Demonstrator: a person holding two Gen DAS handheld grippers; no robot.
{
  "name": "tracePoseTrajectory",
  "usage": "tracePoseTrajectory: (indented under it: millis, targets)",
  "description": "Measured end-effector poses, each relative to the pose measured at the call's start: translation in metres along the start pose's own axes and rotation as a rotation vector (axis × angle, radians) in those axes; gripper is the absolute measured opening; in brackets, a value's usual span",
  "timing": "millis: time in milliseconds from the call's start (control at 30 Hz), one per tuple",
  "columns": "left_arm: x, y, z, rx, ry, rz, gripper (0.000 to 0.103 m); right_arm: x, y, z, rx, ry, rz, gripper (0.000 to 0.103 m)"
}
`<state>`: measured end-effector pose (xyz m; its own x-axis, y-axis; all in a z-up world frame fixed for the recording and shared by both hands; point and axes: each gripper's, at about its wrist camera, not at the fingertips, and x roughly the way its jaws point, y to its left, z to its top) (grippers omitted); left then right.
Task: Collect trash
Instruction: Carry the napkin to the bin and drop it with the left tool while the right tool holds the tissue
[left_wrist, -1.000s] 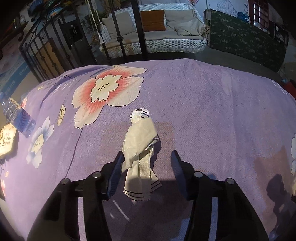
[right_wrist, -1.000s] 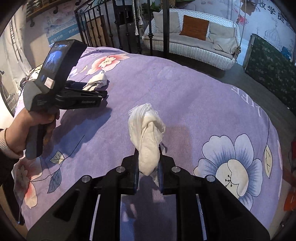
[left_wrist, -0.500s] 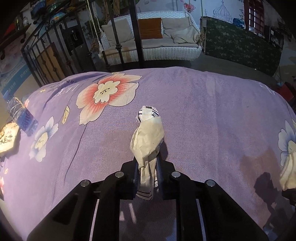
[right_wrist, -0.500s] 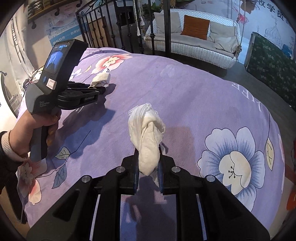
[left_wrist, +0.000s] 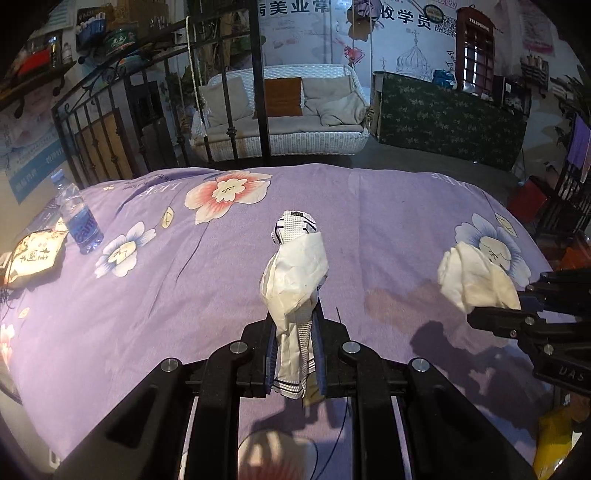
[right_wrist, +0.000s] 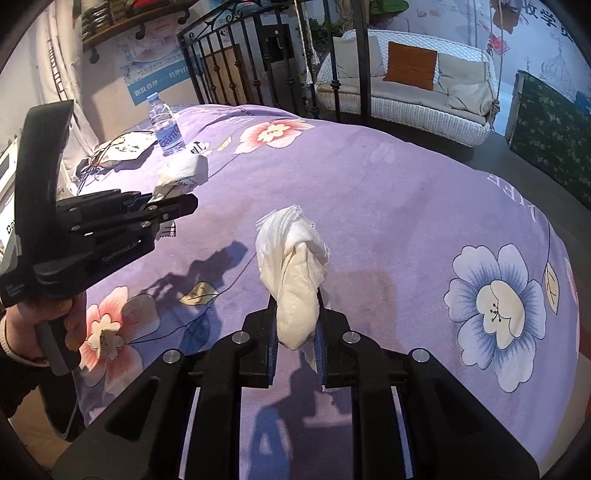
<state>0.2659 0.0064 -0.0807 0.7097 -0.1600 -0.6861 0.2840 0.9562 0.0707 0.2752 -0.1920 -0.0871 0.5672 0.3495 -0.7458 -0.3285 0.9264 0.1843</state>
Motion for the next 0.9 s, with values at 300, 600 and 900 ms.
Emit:
tracePoseTrajectory:
  millis: [300, 600, 900]
  targets:
    - [-0.076, 0.023, -0.069, -0.054, -0.028, 0.070, 0.016, -0.042, 0.060, -0.032, -0.040, -0.002, 0.086, 0.017]
    - [-0.131, 0.061, -0.142, -0.228, 0.021, 0.150, 0.016, -0.073, 0.135, -0.079, -0.085, 0.003, 0.213, 0.017]
    - [-0.162, 0.104, -0.223, -0.421, 0.120, 0.266, 0.016, -0.067, 0.213, -0.112, -0.137, -0.001, 0.318, 0.017]
